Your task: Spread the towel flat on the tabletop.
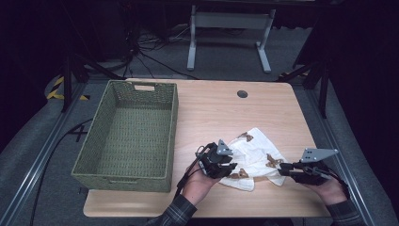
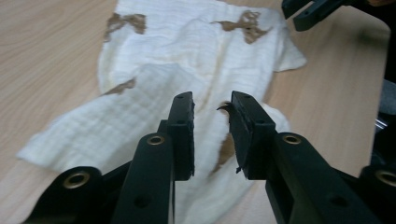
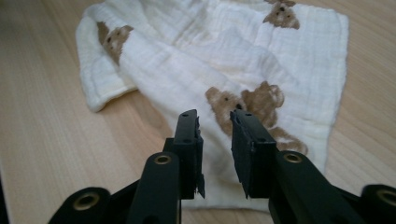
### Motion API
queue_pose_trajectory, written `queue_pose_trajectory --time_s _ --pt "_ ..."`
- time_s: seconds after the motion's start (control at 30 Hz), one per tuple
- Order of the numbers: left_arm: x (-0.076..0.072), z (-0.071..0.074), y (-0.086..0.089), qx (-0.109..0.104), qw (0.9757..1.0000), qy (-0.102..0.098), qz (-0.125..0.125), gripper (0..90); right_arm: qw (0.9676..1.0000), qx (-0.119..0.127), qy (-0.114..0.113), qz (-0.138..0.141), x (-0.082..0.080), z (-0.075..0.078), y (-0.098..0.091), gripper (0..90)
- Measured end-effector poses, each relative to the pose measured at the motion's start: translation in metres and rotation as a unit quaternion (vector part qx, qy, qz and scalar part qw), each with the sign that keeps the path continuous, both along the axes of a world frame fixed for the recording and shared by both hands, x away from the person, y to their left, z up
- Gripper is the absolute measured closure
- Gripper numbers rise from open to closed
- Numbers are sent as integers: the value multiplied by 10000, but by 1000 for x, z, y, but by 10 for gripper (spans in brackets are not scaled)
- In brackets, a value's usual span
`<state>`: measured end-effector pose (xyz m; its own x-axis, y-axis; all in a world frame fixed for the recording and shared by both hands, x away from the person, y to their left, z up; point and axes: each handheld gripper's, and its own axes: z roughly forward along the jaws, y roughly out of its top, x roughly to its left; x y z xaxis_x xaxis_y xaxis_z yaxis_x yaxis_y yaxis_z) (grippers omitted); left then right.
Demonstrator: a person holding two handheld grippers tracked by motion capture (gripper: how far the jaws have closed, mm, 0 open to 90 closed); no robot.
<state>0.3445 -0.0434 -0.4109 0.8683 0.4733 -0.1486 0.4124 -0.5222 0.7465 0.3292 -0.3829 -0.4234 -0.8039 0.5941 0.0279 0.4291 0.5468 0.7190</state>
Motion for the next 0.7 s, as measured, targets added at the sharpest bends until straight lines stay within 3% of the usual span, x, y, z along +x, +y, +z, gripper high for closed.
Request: queue_pose_trajectory --time_s 0.13,0.23,0.37,0.5,0.63,0.7 --pt "-11 -7 -14 -63 9995 80 -286 791 9999 24 71 101 -7 -2 -1 847" --pt "-16 -14 -26 -14 9988 193 -455 846 9994 22 247 225 -10 -6 1 885" --pt "-18 -28 -46 89 9975 218 -661 879 9983 -213 409 344 -7 -16 9 891" --pt "-19 -38 -60 327 9959 255 -802 880 9976 -330 470 391 -5 -20 12 891" --pt "-18 -45 -62 626 9943 202 -844 884 9969 -402 528 417 -4 -22 12 891" --pt "-18 -49 -61 664 9942 190 -825 890 9966 -428 579 411 -4 -23 12 891"
